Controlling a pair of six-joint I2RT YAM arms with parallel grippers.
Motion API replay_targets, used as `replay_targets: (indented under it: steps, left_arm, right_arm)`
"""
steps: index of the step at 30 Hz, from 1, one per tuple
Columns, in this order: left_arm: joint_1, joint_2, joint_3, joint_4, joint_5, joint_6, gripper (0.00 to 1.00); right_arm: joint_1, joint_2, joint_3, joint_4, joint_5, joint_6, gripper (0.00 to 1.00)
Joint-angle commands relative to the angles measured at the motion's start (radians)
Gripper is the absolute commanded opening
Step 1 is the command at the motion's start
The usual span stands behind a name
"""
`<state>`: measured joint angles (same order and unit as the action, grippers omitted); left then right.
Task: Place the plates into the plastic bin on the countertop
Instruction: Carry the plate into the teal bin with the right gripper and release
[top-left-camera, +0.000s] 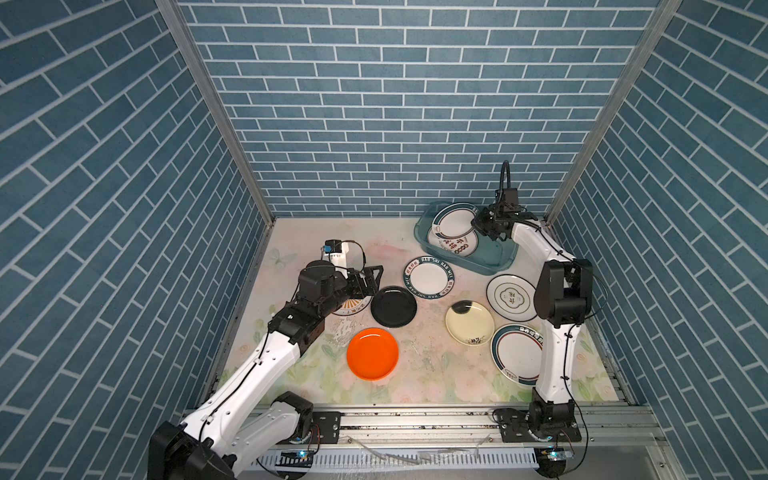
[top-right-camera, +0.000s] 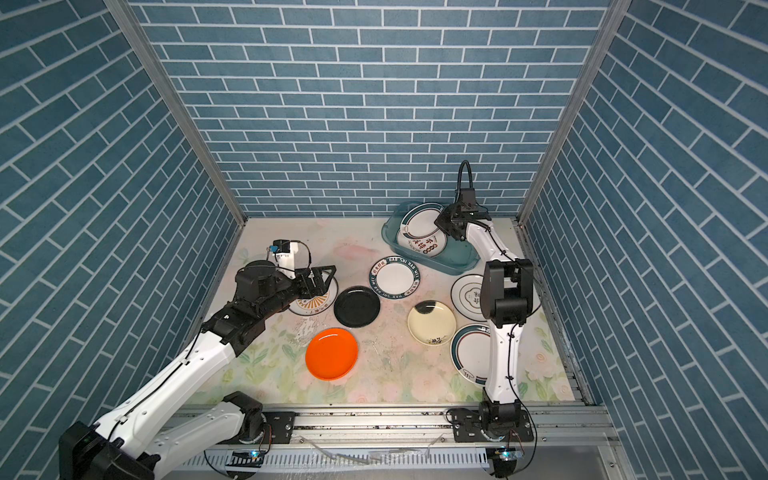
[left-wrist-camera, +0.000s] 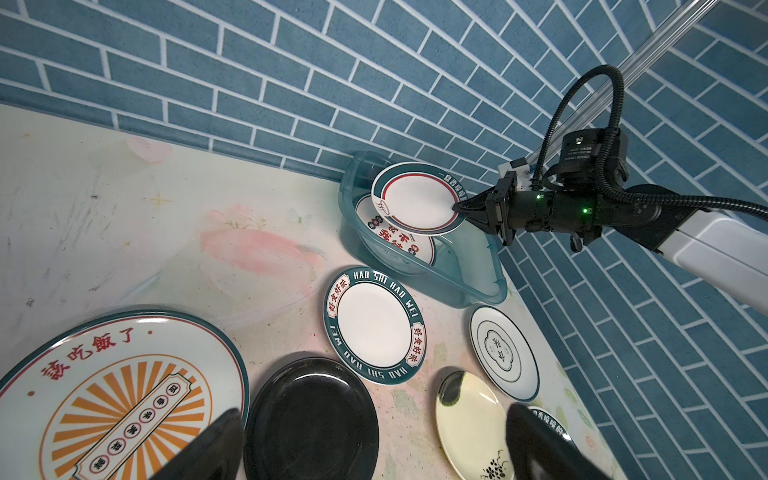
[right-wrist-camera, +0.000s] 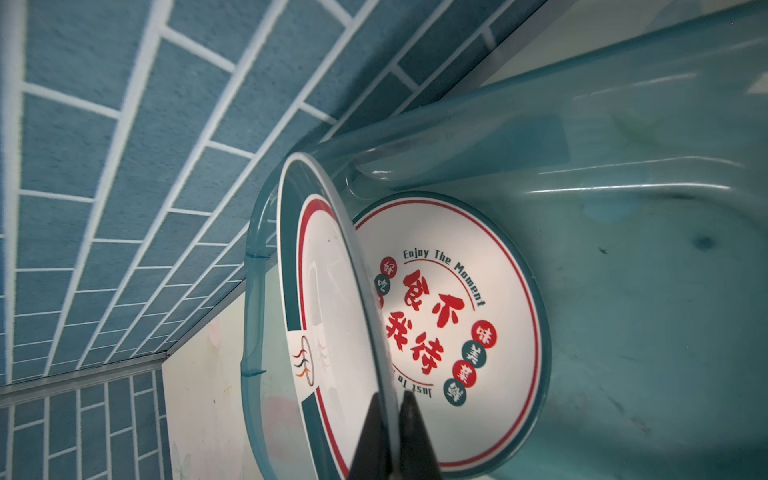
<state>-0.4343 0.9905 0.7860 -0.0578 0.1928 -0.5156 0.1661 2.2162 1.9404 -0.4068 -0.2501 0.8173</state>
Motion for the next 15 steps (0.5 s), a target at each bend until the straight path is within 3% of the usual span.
replay_targets:
  steps: [1, 12, 15]
  left_arm:
    - [0.006, 0.005, -0.015, 0.022, 0.013, 0.011, 1.00]
    - [0.006, 0.005, -0.019, 0.021, 0.007, 0.011, 1.00]
    - [0.005, 0.006, -0.018, 0.023, 0.007, 0.007, 1.00]
  right_arm:
    - [-0.003, 0.037, 0.038, 0.023, -0.048, 0.052, 0.00]
    - [-0.003, 0.056, 0.038, -0.004, -0.070, 0.037, 0.00]
    - [-0.004, 0.052, 0.051, -0.033, -0.061, 0.020, 0.33]
